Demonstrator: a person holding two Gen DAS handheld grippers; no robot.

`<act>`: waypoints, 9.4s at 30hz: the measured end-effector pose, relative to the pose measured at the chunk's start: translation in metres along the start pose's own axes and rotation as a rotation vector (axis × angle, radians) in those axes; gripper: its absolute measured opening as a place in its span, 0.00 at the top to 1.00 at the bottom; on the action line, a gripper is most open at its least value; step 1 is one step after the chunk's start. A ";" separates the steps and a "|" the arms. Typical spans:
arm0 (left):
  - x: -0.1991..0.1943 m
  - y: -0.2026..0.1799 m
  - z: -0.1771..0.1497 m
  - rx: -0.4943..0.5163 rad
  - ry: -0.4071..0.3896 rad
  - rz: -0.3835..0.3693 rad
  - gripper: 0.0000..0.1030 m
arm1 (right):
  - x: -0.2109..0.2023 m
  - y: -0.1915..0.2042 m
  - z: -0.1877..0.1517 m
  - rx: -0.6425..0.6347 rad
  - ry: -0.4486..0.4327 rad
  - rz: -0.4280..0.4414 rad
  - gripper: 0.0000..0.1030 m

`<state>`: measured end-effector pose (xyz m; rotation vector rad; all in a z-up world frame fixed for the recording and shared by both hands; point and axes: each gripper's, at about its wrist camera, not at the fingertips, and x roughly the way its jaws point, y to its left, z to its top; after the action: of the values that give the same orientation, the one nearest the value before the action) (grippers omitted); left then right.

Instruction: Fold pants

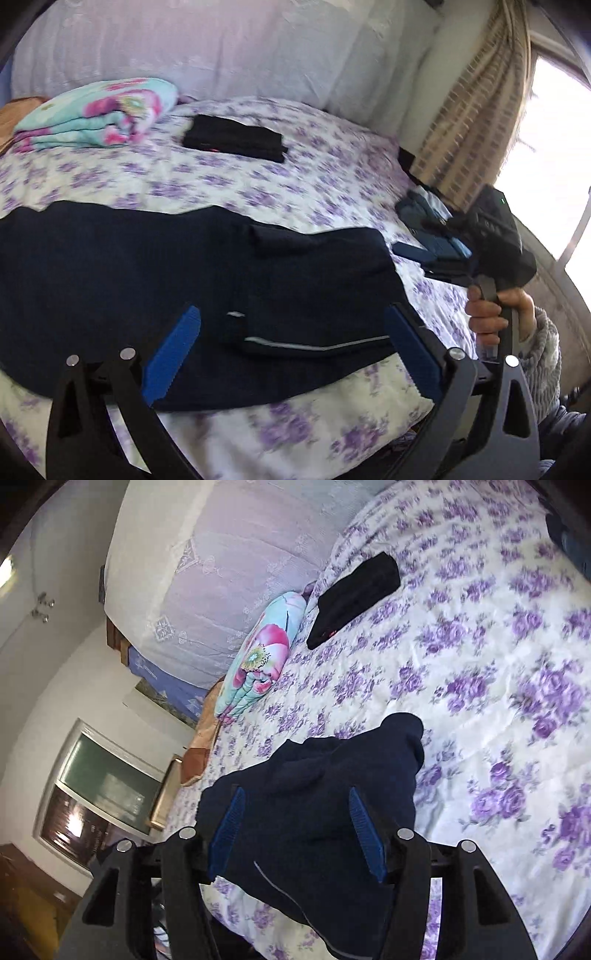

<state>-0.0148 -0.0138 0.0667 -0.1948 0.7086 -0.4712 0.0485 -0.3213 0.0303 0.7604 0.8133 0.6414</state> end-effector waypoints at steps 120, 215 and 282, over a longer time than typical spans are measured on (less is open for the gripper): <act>-0.101 0.274 -0.056 -0.742 -0.271 0.261 0.45 | 0.138 0.059 -0.052 -0.374 0.080 -0.020 0.04; 0.065 0.085 -0.028 -0.234 0.073 0.181 0.04 | -0.052 -0.037 -0.050 -0.148 -0.059 -0.261 1.00; 0.066 0.072 -0.037 -0.181 0.060 0.225 0.04 | 0.195 0.099 0.035 -0.112 0.248 0.030 0.32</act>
<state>0.0293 0.0174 -0.0234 -0.2683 0.8216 -0.1979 0.1610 -0.1309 0.0482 0.5991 0.9846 0.8119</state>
